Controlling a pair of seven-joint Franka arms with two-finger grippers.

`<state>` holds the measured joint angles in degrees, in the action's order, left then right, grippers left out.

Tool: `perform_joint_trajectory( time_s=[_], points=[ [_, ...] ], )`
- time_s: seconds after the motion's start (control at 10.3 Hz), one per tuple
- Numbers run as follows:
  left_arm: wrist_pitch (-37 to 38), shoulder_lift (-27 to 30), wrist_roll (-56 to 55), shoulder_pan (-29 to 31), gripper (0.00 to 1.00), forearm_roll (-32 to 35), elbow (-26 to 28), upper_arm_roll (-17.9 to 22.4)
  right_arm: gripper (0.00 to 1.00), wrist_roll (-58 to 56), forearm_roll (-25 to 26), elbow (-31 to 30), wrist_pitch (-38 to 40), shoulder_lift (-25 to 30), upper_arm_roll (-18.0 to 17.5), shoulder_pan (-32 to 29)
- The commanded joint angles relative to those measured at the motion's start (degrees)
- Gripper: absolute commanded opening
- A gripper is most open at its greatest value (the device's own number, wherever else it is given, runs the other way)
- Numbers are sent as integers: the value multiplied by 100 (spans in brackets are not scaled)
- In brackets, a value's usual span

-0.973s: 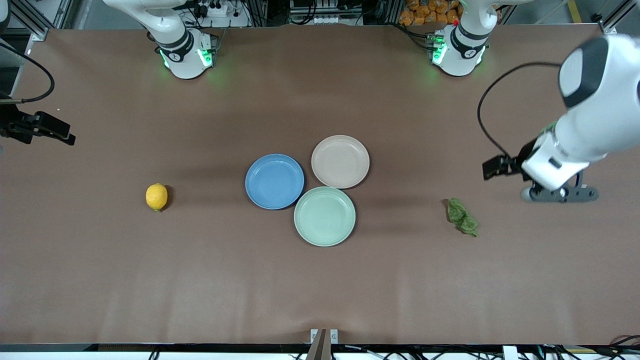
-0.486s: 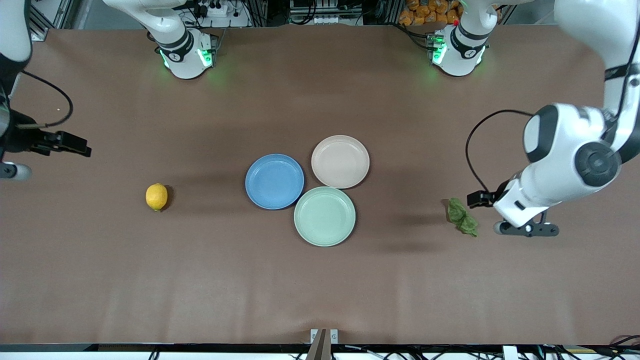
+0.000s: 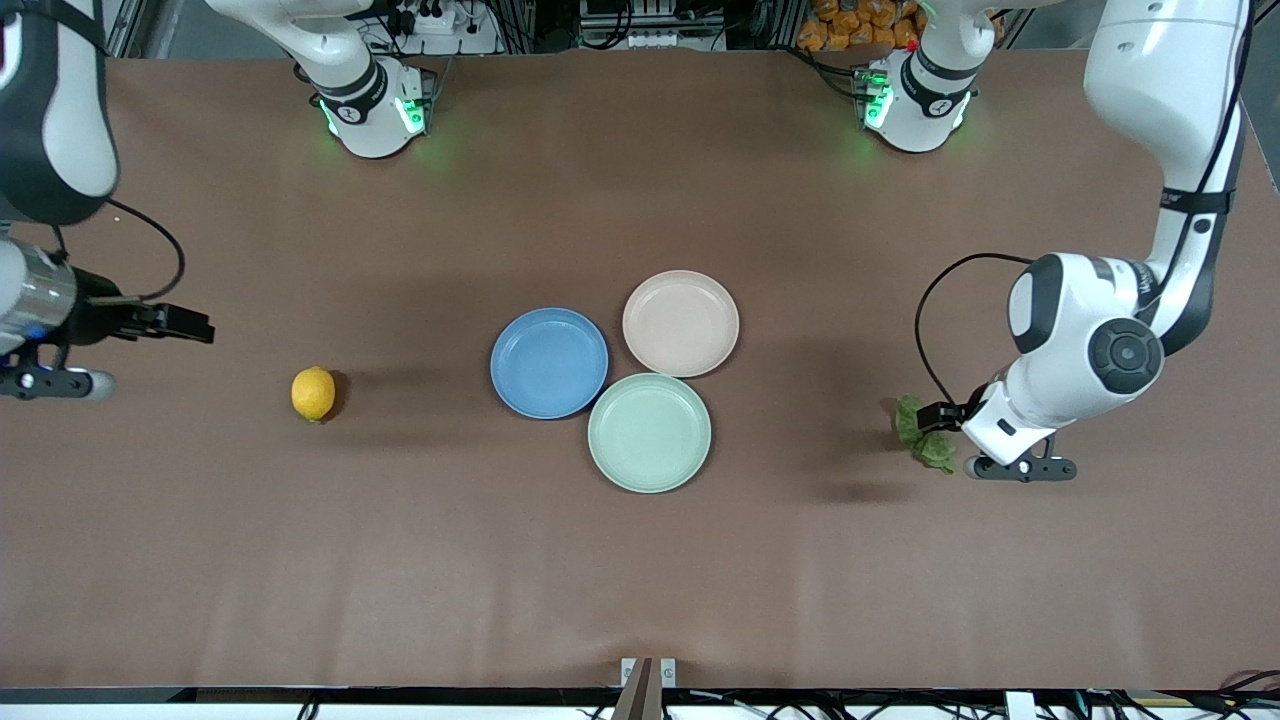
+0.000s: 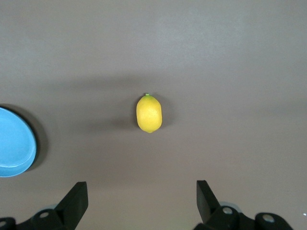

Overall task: Place lemon and lettuce in plates
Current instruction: 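Reach the right gripper to the lemon while the left gripper reaches the lettuce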

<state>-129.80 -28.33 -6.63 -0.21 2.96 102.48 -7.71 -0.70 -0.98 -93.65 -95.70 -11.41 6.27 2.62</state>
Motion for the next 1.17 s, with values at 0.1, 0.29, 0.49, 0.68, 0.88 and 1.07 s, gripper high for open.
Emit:
perform_joint_trajectory(
  time_s=[0.1,0.29,0.49,0.68,0.88,1.07],
  points=[
    [-606,-488,118,83,100,239,-26,-11,100,0,-25,-679,-685,86,-39,-25],
    [-670,-665,4,65,100,363,-9,-11,100,0,-25,-1065,-1150,95,-39,-34],
    [-765,-849,-5,135,100,363,9,-20,100,-9,-16,-1522,-1730,104,-39,-34],
    [-775,-911,-5,118,100,363,35,-20,100,-140,-16,-2023,-2398,122,-39,-60],
    [-784,-999,-5,118,100,355,70,-20,100,-141,-16,-2410,-2996,104,-39,-51],
    [-784,-973,-5,118,100,355,132,-20,100,-141,-16,-2788,-3550,78,-39,-51]
  ],
)
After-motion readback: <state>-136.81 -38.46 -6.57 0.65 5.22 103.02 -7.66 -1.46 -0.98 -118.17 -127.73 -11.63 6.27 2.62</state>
